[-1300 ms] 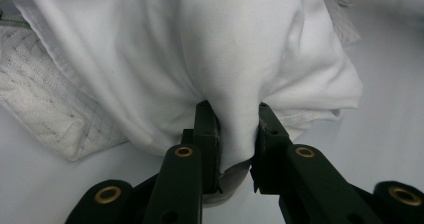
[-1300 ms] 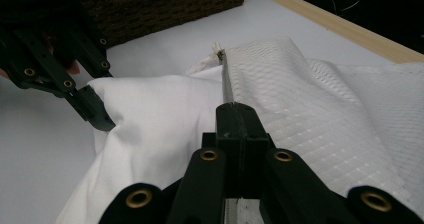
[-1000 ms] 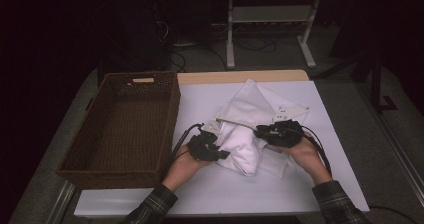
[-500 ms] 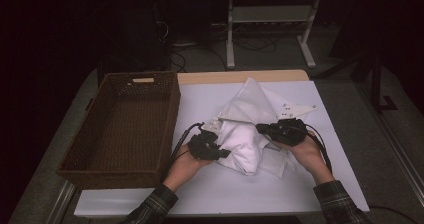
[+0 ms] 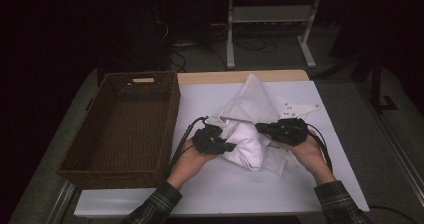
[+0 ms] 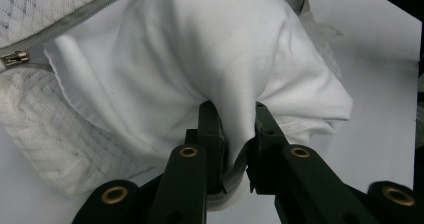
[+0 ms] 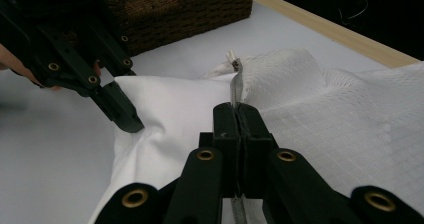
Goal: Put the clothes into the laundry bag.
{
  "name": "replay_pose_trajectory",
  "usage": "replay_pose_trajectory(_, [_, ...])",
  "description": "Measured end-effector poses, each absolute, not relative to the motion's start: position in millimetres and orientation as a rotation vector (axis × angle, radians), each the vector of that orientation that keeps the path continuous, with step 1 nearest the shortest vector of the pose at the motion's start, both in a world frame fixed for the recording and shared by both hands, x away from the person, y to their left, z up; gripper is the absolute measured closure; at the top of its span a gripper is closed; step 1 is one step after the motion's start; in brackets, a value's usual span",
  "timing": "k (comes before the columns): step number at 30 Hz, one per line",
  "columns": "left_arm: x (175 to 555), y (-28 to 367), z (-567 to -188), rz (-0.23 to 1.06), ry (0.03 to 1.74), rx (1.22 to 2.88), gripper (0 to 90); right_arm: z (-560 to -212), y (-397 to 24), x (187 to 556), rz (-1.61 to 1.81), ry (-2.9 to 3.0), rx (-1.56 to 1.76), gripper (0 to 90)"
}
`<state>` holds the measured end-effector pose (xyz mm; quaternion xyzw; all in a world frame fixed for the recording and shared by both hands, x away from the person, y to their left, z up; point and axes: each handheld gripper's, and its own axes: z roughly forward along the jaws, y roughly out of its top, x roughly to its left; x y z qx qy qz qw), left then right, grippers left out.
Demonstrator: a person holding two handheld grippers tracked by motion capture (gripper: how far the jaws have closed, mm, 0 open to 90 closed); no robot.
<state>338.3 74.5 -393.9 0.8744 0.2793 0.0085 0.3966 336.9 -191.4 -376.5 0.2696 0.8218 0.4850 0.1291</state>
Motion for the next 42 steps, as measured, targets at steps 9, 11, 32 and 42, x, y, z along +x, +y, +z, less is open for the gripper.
replay_pose_trajectory(9, [341, 62, -387, 0.041, 0.689, 2.200, 79.0, -375, -191, 335, 1.434, 2.392, 0.777, 87.9])
replay_pose_trajectory(11, [342, 58, -386, 0.048, 0.692, 2.198, 79.0, -374, -191, 335, 1.440, 2.391, 0.777, 87.9])
replay_pose_trajectory(32, [359, 28, -393, 0.095, 0.718, 2.165, 78.9, -373, -190, 332, 1.466, 2.411, 0.755, 88.2])
replay_pose_trajectory(42, [368, 24, -404, 0.121, 0.742, 2.124, 78.7, -372, -186, 326, 1.476, 2.434, 0.739, 88.2])
